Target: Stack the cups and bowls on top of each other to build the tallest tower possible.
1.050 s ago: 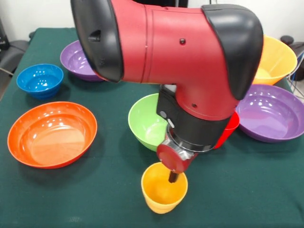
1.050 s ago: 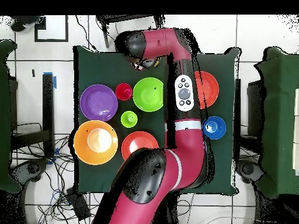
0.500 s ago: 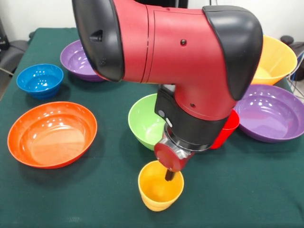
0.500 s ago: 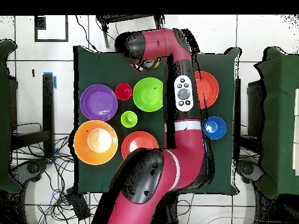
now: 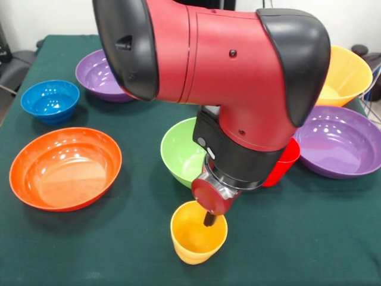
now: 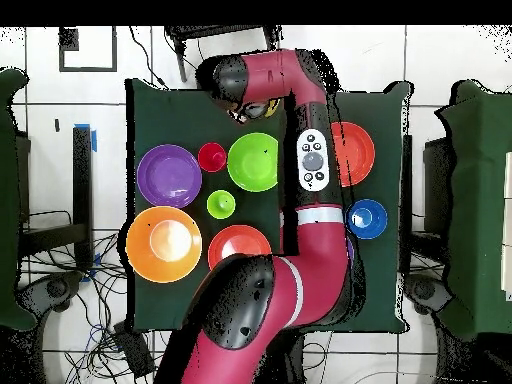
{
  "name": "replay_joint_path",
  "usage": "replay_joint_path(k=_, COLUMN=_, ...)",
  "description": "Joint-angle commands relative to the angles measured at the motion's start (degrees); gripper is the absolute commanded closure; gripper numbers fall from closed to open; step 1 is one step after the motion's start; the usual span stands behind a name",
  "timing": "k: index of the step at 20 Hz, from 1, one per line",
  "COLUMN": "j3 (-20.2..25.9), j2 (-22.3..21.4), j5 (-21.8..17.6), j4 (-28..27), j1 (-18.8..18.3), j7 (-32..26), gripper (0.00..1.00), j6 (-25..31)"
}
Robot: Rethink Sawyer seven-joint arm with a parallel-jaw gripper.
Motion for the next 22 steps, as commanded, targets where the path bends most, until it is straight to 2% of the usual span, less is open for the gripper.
replay_joint_path(k=1, j3=-2.9, j2=1.8, j5=-1.2, j4=0.0, j1=2.1, j7=4.1, gripper=1.00, j6=-2.4)
replay_joint_path(k=5, j3=-3.2, j2=1.9, j5=-0.7, j4=0.2, j1=2.2, j7=4.7, gripper=1.00, j6=-2.1)
replay_joint_path(k=17, j3=-7.1, j2=0.7, j5=2.8, j4=5.8, j1=0.6, j7=7.0, gripper=1.00, j6=-5.4)
replay_joint_path(k=22, j3=-8.1, j2=1.3, j5=3.8, j4=4.9, j1=1.0, j7=6.5, gripper=1.00, j6=-5.3)
